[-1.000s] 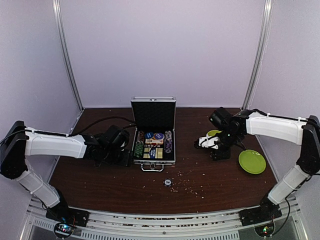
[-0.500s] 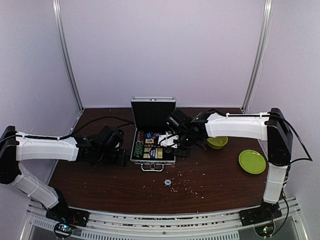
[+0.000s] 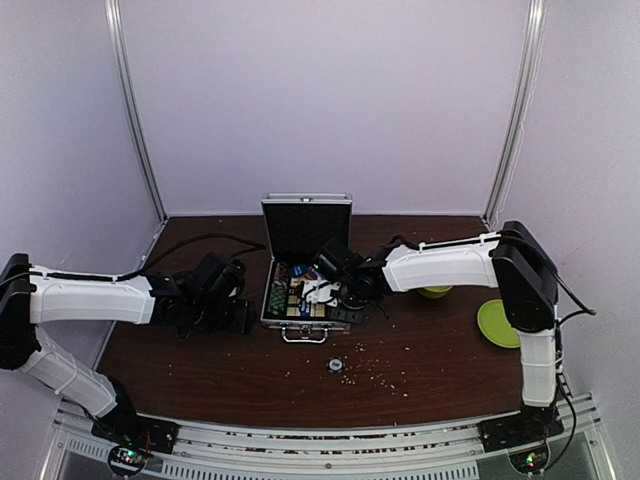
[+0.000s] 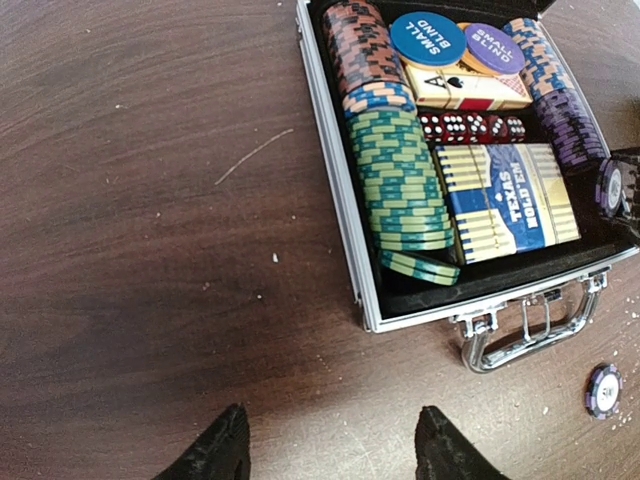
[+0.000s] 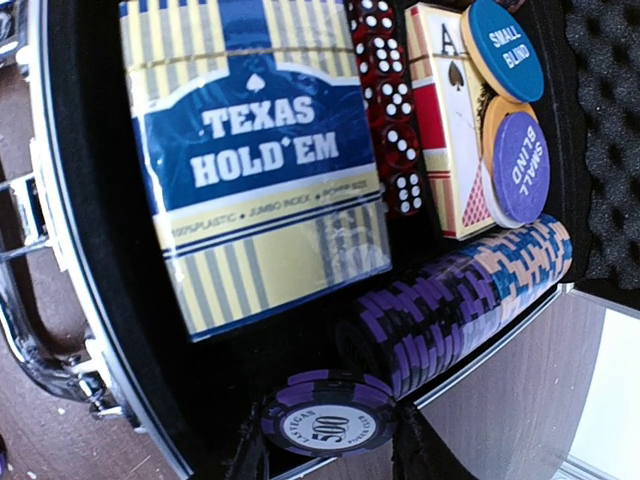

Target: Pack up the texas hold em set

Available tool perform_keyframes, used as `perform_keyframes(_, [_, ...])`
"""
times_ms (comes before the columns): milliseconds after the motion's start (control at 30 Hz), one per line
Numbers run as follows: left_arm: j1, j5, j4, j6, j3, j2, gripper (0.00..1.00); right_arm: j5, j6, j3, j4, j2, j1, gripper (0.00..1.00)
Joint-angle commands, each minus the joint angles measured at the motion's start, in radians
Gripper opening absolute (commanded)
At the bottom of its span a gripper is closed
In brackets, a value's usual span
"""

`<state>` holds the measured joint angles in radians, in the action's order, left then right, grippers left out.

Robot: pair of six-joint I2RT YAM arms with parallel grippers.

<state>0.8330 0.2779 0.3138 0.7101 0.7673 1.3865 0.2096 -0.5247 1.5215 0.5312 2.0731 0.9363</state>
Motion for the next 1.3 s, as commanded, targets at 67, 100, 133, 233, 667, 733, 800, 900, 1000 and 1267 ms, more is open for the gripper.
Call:
perform_keyframes(67, [-0.005, 0.014, -0.032, 0.006, 0.002, 0.019, 0.58, 0.066, 0.017, 0.028, -0.069, 0.030, 0.007, 0.36])
perform_keyframes(100, [-0.002, 0.015, -0.033, 0.006, 0.004, 0.020, 0.58, 0.076, 0.018, 0.027, -0.076, 0.035, 0.007, 0.42])
perform_keyframes(133, [-0.002, 0.014, -0.033, 0.005, 0.006, 0.024, 0.58, 0.087, 0.021, 0.026, -0.084, 0.036, 0.008, 0.48])
perform_keyframes(233, [-0.002, 0.013, -0.035, 0.006, 0.008, 0.027, 0.58, 0.100, 0.020, 0.013, -0.106, 0.036, 0.008, 0.54])
perform_keyframes(667, [-0.002, 0.007, -0.043, 0.003, 0.003, 0.037, 0.58, 0.117, 0.020, -0.003, -0.130, 0.013, 0.005, 0.55])
perform_keyframes(733, [-0.003, 0.006, -0.042, 0.001, 0.005, 0.038, 0.58, 0.124, 0.015, 0.004, -0.134, 0.026, 0.003, 0.56])
perform_keyframes(800, [-0.003, 0.007, -0.040, -0.001, 0.005, 0.036, 0.58, 0.139, 0.013, 0.010, -0.146, 0.041, -0.002, 0.56])
perform_keyframes(900, [-0.003, 0.009, -0.038, 0.000, 0.001, 0.031, 0.58, 0.143, 0.015, 0.023, -0.144, 0.052, -0.009, 0.56])
perform_keyframes(1000, [-0.002, 0.009, -0.039, 0.002, -0.005, 0.027, 0.58, 0.159, 0.015, 0.018, -0.156, 0.050, -0.014, 0.56])
perform_keyframes(1267, [-0.003, 0.002, -0.045, -0.001, 0.006, 0.041, 0.58, 0.119, 0.008, 0.010, -0.144, 0.039, -0.013, 0.59])
